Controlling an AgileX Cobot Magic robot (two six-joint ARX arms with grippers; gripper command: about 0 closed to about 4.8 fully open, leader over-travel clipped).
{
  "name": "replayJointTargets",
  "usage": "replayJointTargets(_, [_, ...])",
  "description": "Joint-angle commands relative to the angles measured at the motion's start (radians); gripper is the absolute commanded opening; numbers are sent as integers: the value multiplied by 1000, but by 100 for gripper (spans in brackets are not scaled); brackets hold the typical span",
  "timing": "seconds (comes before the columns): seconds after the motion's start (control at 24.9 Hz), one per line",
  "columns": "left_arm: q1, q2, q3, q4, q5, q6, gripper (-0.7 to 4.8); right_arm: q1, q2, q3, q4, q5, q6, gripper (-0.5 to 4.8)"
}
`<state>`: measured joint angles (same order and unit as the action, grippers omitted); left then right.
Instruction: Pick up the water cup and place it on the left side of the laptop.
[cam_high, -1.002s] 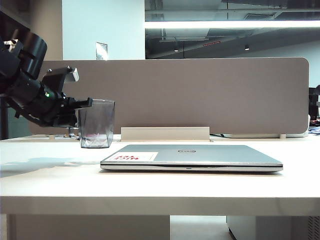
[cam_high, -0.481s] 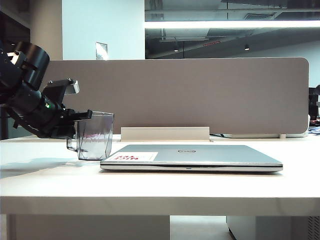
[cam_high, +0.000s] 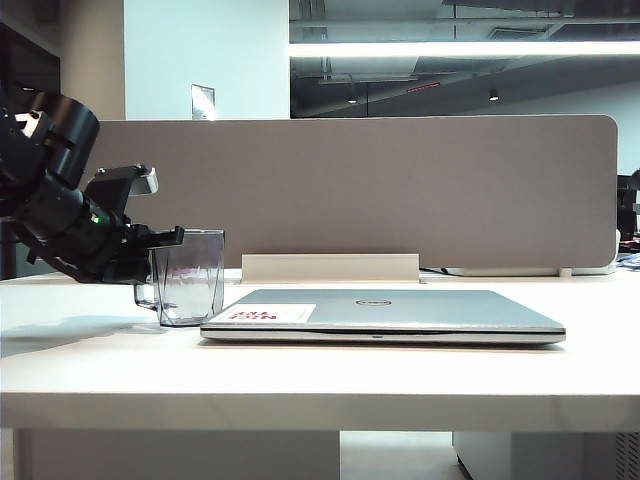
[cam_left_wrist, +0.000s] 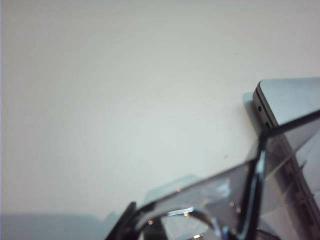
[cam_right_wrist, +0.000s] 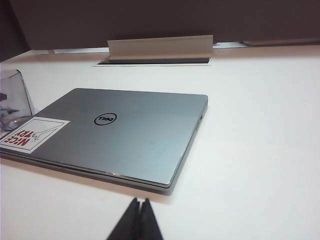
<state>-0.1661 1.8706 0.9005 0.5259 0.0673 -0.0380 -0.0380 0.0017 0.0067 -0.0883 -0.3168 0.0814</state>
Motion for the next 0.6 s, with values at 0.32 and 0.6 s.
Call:
replayJointTargets(0.32, [0,7,1,-16,0,28,26,-1,-1,-3,10,0,0,-1])
replayJointTargets(0.6, [0,7,1,-18,8,27,31,-1,-1,-3,10,0,0,-1])
